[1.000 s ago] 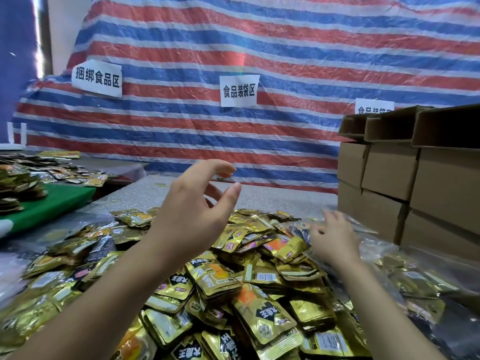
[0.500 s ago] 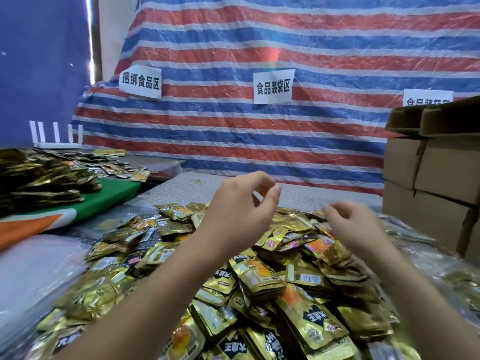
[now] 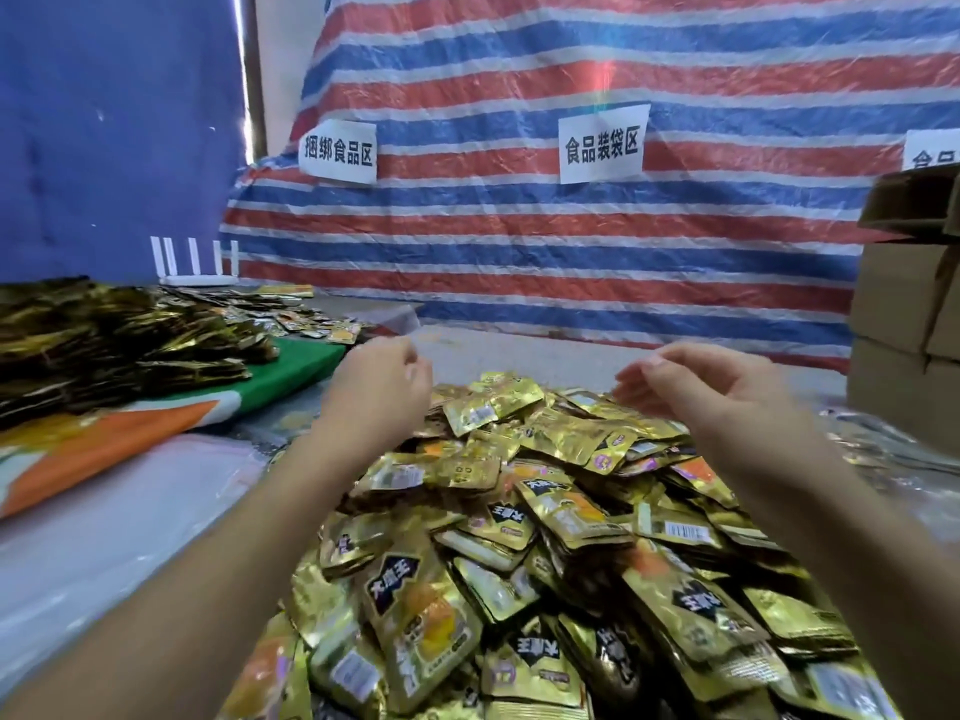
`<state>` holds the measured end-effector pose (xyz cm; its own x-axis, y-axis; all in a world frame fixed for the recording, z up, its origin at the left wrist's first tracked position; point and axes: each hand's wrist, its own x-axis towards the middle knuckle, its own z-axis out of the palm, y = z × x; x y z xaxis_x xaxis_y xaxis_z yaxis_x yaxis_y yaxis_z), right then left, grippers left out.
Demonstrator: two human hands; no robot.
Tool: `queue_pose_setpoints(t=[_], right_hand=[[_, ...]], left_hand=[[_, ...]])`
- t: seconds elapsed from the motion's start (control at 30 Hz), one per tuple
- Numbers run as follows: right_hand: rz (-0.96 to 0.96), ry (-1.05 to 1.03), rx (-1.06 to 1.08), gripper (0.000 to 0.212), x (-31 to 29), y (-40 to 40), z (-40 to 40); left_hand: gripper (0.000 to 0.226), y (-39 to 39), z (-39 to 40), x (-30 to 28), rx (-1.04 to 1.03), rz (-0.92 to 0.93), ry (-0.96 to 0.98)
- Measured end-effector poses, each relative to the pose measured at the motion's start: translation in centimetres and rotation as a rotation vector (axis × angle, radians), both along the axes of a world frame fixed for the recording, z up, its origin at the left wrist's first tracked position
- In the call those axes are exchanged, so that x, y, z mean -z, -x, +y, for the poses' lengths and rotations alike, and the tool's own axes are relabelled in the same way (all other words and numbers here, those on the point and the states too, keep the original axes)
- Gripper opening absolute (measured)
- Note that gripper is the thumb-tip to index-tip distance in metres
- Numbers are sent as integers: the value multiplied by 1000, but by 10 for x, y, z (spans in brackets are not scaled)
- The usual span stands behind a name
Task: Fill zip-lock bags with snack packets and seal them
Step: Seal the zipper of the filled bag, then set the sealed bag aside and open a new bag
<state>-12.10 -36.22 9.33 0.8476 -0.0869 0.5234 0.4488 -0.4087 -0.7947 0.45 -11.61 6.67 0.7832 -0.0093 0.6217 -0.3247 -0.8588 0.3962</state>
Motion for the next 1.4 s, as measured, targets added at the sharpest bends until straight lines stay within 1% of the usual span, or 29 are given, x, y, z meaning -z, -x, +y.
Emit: queue_pose_setpoints(t=[0.07, 0.1, 0.13, 0.23, 0.3, 0.37, 0.4, 0.47, 0.53, 0.6, 0.7, 0.77, 0.8, 0.83, 0.93, 1.0, 1.07, 1.13, 1.17, 1.27, 1.33, 1.4], right_hand=[[12, -3, -18, 22, 1, 1, 4], [12, 3, -26, 23, 1, 1, 5], [9, 10, -34, 23, 1, 2, 6], [-3, 23, -51, 24, 0, 2, 7], [-4, 30, -52, 25, 0, 2, 7], [-4, 36, -49, 25, 0, 2, 6], [-3, 38, -49, 25, 0, 2, 6], [-6, 41, -50, 25, 0, 3, 6], [-13, 41, -52, 26, -1, 4, 7], [-12, 52, -48, 26, -1, 5, 7], [-8, 60, -51, 27, -1, 5, 7], [-2, 60, -59, 27, -1, 5, 8], [0, 62, -61, 27, 0, 4, 8], [1, 61, -62, 28, 0, 4, 8], [10, 58, -54, 28, 2, 1, 7], [21, 44, -42, 28, 4, -1, 6], [24, -1, -34, 26, 5, -4, 4], [56, -105, -36, 23, 5, -9, 1], [85, -163, -37, 25, 4, -11, 0], [176, -320, -22, 43, 2, -18, -4], [232, -407, 0, 52, 0, -19, -9], [269, -447, 36, 56, 0, -18, -14]], left_hand=[[38, -18, 45, 17, -325, 158, -166], [47, -24, 66, 26, -455, 255, -222], [57, -29, 84, 36, -542, 344, -248], [83, -38, 115, 65, -669, 596, -245], [85, -40, 120, 79, -686, 691, -179], [74, -39, 120, 86, -640, 697, -99], [69, -38, 120, 87, -626, 690, -118], [65, -34, 120, 85, -617, 716, -269], [49, -29, 118, 84, -582, 705, -397], [31, -26, 116, 83, -534, 665, -482], [21, -20, 116, 77, -511, 674, -545], [20, -15, 113, 68, -528, 648, -555], [20, -13, 110, 63, -534, 582, -513], [20, -10, 105, 57, -523, 492, -424], [18, 3, 68, 33, -384, 131, -162], [28, 14, 33, 17, -204, -81, -28], [36, 28, -6, 3, 27, -197, 129], [38, 42, -45, -5, 244, -225, 246], [37, 48, -63, -8, 336, -208, 306], [39, 64, -108, -11, 563, -137, 513], [42, 70, -125, -12, 655, -122, 557], [39, 73, -135, -10, 732, -135, 542]])
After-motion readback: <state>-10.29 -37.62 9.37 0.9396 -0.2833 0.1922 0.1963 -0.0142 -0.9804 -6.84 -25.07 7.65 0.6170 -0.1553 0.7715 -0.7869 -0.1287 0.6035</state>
